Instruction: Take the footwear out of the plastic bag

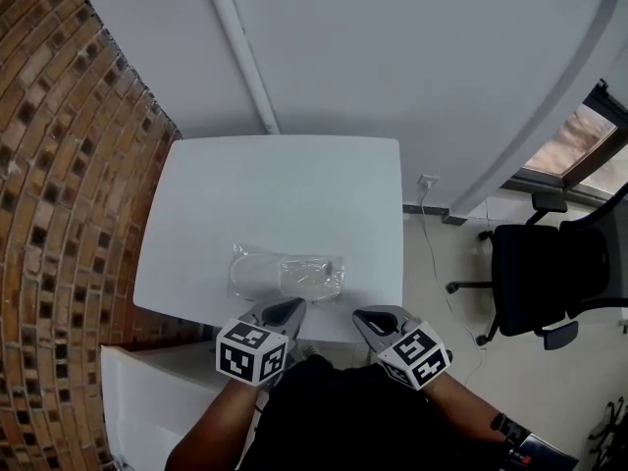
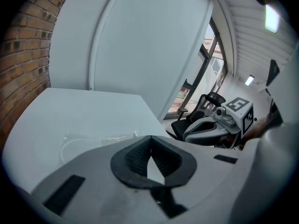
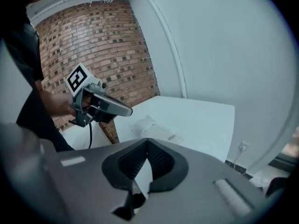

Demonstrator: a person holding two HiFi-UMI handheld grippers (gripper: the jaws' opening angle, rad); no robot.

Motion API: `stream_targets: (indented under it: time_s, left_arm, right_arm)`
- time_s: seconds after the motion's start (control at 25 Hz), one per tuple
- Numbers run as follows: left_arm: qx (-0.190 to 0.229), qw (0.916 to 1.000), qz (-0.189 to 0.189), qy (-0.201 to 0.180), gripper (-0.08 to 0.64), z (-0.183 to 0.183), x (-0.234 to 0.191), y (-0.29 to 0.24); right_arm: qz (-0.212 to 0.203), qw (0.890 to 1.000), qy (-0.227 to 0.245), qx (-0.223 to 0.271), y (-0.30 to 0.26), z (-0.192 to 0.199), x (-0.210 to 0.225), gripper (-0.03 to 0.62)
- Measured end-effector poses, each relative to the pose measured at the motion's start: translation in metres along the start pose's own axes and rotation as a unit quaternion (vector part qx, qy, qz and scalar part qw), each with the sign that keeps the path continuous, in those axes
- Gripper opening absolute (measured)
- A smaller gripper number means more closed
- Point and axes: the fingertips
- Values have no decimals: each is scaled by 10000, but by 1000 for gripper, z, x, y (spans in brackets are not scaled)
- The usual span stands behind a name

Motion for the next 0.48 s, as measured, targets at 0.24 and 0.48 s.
stream_targets:
  time_s: [0.24,0.48]
  left_arm:
    - [-700,9964,361,-299,8,22,-31,-30]
    - [-1256,9858,567,-964,51,38,-39,-58]
  right_arm:
    - [481,9905,885,-940,-38,28,-1,33]
    - [754,9734,1424,-1628,-67,56,12,74]
Point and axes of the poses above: the fingertips, and each gripper's own axes: y backward along the fingers, x to its right, z out of its underside, and after that the axes turned 1 degree about -y, right-handed
